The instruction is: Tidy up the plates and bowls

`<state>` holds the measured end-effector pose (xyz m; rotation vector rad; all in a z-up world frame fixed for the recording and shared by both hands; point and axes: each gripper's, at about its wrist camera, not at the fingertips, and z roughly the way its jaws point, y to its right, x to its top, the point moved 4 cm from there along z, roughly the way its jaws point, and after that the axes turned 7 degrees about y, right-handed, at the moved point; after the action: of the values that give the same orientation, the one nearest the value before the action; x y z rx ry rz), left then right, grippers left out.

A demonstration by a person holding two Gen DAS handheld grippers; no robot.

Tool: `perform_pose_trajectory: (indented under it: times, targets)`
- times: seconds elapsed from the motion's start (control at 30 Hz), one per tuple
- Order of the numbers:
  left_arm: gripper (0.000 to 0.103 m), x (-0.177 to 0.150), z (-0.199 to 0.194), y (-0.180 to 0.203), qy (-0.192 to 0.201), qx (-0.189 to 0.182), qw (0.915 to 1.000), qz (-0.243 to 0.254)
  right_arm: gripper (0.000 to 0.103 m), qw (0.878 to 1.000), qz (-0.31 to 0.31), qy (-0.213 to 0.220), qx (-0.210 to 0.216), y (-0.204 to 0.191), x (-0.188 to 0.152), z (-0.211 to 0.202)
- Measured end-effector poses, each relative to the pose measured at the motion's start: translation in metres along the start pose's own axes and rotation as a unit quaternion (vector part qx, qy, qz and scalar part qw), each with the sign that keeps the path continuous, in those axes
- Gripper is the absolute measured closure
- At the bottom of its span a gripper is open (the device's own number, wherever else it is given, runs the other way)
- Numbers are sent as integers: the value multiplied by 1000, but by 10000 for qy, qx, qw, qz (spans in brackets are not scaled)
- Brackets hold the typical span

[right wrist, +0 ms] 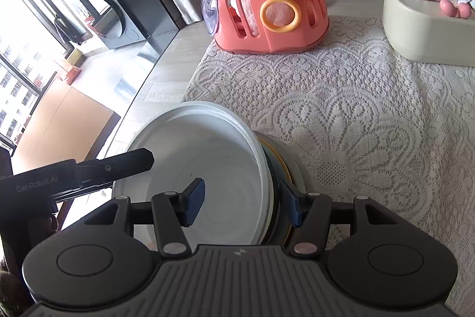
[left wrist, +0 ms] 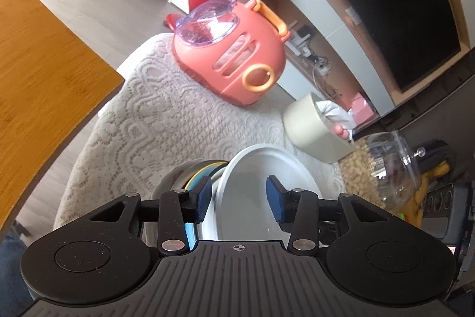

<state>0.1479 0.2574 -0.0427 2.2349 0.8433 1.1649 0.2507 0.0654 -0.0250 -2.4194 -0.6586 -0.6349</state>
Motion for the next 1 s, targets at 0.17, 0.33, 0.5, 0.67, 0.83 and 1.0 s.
perform_pose_trajectory:
  times: [0.17, 0.33, 0.5, 0.67, 0.83, 1.0]
  targets:
    - [58, 3, -5, 0, 86, -209, 9996, -147, 47, 9999, -49, 91, -18, 2, -9, -9]
    - [57, 3, -4, 7, 126, -333, 9993, -93, 47, 9997, -45, 220, 75, -3, -3, -14]
    - [57, 6, -1, -1, 137, -328, 9988, -324, 47, 9992, -74, 384, 68, -7, 7, -12]
    - [57, 8, -8, 0, 288, -462, 9980, -309, 47, 9994, -135, 332, -36, -4, -1, -10]
    - [58, 5, -4, -1, 227, -302, 9989, -274, 47, 9996, -33, 296, 23, 0, -8, -14]
    - [58, 2, -3, -7, 267, -33, 9993, -245, 47, 9991, -142, 369, 126, -5, -12, -19]
